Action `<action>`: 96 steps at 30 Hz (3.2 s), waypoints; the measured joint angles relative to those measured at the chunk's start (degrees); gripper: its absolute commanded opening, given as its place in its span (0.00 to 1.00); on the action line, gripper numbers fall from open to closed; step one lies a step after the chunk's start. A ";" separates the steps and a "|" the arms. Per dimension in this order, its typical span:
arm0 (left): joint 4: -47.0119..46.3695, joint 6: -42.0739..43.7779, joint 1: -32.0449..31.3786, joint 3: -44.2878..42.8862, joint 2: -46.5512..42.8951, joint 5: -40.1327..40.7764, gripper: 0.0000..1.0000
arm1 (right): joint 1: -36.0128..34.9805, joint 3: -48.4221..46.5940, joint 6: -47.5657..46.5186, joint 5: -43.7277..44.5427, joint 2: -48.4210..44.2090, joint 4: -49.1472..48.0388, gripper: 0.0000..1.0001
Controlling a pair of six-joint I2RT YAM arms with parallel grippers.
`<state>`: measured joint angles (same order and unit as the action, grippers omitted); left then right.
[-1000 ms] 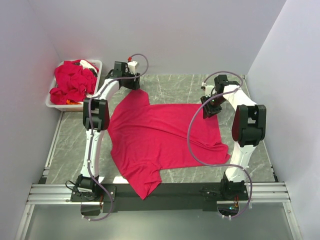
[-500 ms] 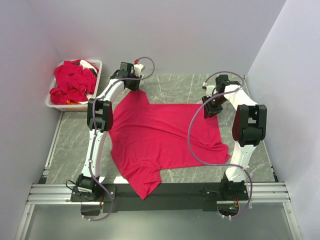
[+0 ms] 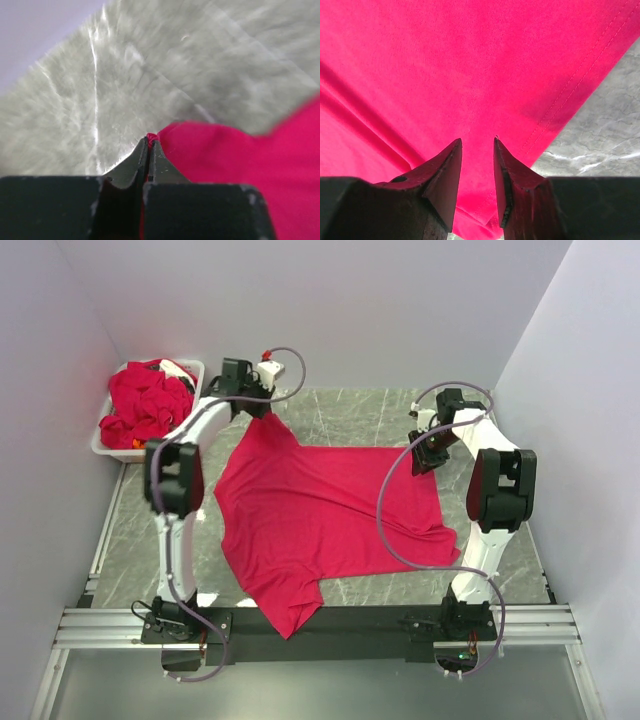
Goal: Fold and stack the t-shirts
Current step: Flatten the tshirt out
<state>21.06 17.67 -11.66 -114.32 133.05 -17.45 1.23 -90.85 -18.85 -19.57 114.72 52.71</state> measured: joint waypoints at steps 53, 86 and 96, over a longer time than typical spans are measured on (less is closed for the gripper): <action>14.99 6.60 -3.21 27.54 -14.36 -19.52 0.49 | 0.04 -8.13 -0.24 4.11 4.39 -1.07 0.45; -5.77 12.24 -3.63 -1.11 3.63 4.02 0.76 | 0.68 -10.75 1.75 2.69 6.64 -0.85 0.41; 1.18 -4.13 7.48 3.32 -8.46 -6.56 0.66 | 0.68 -10.71 2.75 2.14 6.64 -1.07 0.40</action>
<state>22.24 13.54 -4.19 -111.00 124.60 -24.01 1.91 -101.56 -16.10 -17.43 121.36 51.64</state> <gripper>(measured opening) 0.673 0.410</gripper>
